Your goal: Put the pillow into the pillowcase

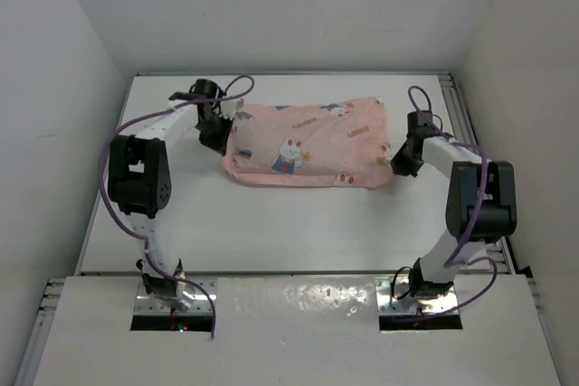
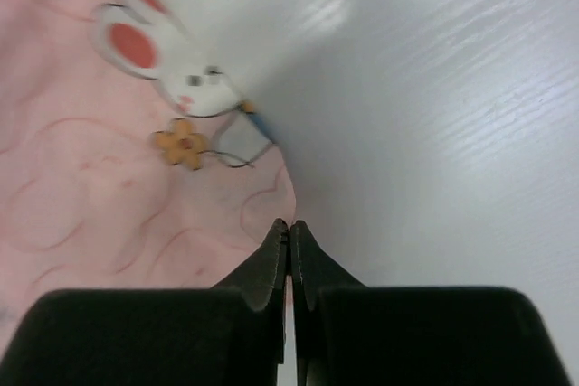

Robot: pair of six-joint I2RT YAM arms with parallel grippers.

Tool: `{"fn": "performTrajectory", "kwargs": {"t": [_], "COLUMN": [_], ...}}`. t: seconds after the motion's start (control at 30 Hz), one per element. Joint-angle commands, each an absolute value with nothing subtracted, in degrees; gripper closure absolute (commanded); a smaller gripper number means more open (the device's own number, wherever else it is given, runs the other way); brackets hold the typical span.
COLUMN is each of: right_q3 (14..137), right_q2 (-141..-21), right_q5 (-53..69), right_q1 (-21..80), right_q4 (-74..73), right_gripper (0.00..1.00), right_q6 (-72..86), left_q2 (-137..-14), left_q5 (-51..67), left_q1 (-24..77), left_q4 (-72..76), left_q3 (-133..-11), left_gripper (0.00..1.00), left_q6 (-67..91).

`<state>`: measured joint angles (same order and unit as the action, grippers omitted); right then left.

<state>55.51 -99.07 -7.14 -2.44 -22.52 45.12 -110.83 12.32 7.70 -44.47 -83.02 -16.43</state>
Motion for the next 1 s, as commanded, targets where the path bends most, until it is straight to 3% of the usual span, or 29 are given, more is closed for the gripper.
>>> {"fn": "performTrajectory", "kwargs": {"t": [0.0, 0.17, 0.4, 0.5, 0.6, 0.63, 0.7, 0.83, 0.97], "right_q3": [56.69, 55.37, 56.69, 55.90, 56.16, 56.08, 55.90, 55.81, 55.20], "right_q2": [-91.25, -88.16, -91.84, -92.20, -92.72, -92.99, -92.90, -92.90, -92.90], "right_q5": [-6.86, -4.84, -3.60, -3.52, -3.08, -3.51, -4.39, -4.39, -3.87], "right_q1": [-0.53, -0.44, -0.44, -0.44, -0.44, -0.44, -0.44, -0.44, -0.44], "right_q4": [-22.24, -20.74, -21.97, -21.27, -21.53, -21.71, -21.62, -21.80, -21.27], "right_gripper": [1.00, 1.00, 1.00, 1.00, 1.00, 1.00, 1.00, 1.00, 1.00], "right_q6": [42.02, 42.45, 42.89, 42.89, 42.80, 42.80, 42.63, 41.75, 42.10], "left_q2": [-106.70, -106.70, -108.28, -107.75, -109.85, -110.47, -110.66, -106.53, -102.40], "left_q5": [14.06, 13.80, 5.20, 0.36, -6.41, -7.03, -6.94, -2.84, 8.94], "left_q1": [7.47, 8.52, 8.70, 8.53, 8.62, 8.44, 8.26, 8.17, 8.17], "left_q4": [-55.94, -64.42, -62.32, -53.90, -49.05, -48.78, -47.12, -45.27, -48.33], "left_q3": [-95.32, -100.37, -90.01, -84.39, -82.88, -83.49, -83.41, -81.83, -79.63], "left_gripper": [1.00, 1.00, 0.99, 0.96, 0.77, 0.58, 0.40, 0.36, 0.42], "left_q6": [-23.28, -25.93, -24.79, -23.38, -21.63, -21.10, -18.91, -19.07, -23.89]}}
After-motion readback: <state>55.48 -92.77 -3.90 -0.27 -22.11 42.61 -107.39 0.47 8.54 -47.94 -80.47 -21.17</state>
